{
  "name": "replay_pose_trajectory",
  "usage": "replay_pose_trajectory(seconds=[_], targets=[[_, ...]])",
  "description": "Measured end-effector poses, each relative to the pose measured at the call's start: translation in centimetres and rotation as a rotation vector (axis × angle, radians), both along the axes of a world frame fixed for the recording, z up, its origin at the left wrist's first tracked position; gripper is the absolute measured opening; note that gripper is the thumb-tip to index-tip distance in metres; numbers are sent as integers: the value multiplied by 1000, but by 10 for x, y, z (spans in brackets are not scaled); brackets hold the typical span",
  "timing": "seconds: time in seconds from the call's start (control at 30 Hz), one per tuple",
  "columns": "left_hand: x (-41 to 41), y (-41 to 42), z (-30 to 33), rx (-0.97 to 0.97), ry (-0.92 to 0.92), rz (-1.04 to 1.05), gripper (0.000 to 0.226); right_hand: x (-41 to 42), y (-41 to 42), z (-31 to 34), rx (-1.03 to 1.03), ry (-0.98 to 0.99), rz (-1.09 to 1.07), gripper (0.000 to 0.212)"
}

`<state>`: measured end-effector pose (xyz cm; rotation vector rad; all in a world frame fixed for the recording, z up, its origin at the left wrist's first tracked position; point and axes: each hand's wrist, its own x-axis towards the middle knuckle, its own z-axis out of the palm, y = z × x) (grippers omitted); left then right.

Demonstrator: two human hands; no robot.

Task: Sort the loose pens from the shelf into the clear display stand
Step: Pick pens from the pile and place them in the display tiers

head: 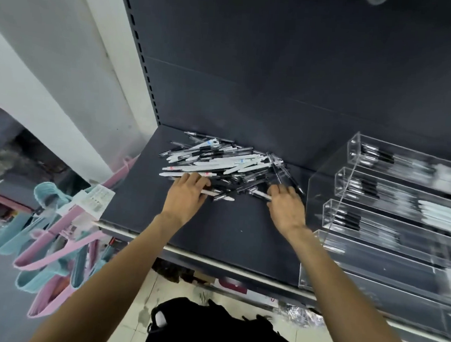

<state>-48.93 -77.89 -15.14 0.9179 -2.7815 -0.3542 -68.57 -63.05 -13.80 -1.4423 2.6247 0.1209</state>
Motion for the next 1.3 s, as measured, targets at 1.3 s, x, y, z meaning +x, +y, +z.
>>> replay_pose_trajectory(seconds=[1.3], targets=[[-10,107,84,1504,919,294,31,62,50,91,-704,-1387,-408,16]])
